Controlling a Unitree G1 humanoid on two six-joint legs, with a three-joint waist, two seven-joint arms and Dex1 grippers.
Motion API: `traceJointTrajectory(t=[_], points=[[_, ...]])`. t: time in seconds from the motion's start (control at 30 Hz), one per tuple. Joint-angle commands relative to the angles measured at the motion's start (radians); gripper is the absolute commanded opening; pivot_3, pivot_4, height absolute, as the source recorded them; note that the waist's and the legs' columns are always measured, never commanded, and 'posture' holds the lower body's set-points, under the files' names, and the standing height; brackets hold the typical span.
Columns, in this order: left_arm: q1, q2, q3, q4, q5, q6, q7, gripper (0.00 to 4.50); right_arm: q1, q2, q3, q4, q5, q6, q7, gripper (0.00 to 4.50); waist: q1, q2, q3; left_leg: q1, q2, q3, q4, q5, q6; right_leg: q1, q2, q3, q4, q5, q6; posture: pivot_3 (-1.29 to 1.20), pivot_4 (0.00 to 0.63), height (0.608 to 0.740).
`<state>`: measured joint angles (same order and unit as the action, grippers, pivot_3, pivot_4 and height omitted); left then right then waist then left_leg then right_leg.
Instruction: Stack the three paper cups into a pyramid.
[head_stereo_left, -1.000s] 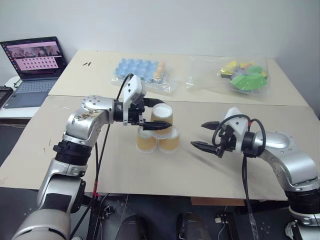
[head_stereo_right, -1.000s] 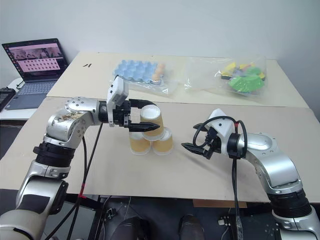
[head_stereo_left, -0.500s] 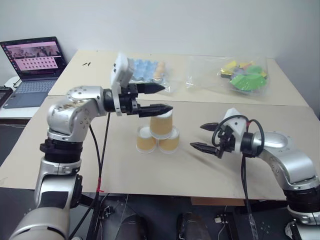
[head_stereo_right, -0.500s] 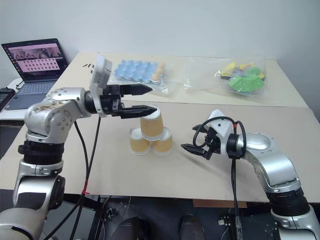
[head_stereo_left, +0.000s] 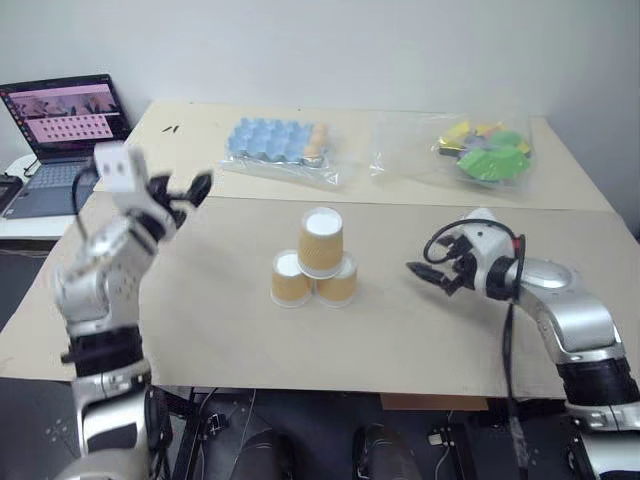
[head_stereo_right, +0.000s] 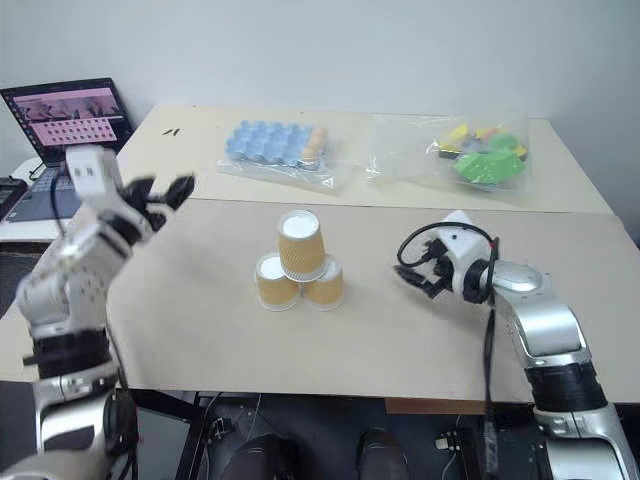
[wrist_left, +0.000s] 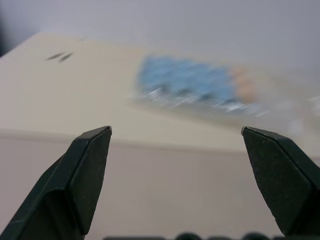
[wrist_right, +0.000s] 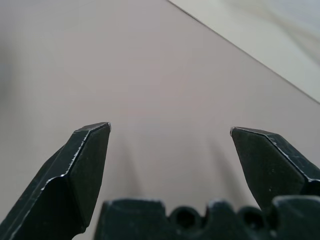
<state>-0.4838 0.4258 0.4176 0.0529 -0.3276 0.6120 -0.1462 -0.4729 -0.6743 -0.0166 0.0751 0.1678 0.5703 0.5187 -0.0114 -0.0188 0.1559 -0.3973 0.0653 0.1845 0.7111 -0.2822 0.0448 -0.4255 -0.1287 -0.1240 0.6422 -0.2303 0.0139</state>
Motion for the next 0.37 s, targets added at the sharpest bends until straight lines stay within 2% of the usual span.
traceJointTrajectory(t=[0.03,0.1,0.2,0.37], points=[[0.04,-0.004,0.025,0.051,0.065,-0.119,0.069,4.45,-0.048,0.093,-0.046,0.079,-0.084,-0.072,-0.216,4.5,-0.001,0.0,0.0,0.0,0.0,0.0,0.0,0.0,0.0,0.0,0.0,0.0,0.0,0.0,0.0,0.0,0.15,0.735],[0.069,-0.018,0.044,0.101,0.087,-0.178,0.114,4.45,-0.048,0.173,-0.089,0.115,-0.083,-0.12,-0.315,4.5,-0.002,0.0,0.0,0.001,0.0,0.001,0.0,0.0,0.0,0.001,0.0,0.001,0.001,0.0,0.0,0.0,0.15,0.735],[0.083,-0.042,0.069,0.139,0.093,-0.258,0.162,4.45,-0.041,0.25,-0.143,0.154,-0.065,-0.21,-0.379,4.5,0.0,0.0,0.0,-0.001,0.0,0.001,0.0,0.0,0.0,-0.001,0.0,0.0,0.001,0.0,0.0,0.0,0.15,0.735],[0.088,-0.082,0.106,0.215,0.101,-0.379,0.245,4.45,-0.041,0.291,-0.183,0.245,-0.067,-0.326,-0.426,4.5,0.0,0.0,0.0,-0.002,0.0,0.003,0.0,0.0,0.0,0.0,0.0,0.0,0.004,0.0,0.0,0.0,0.15,0.735]])
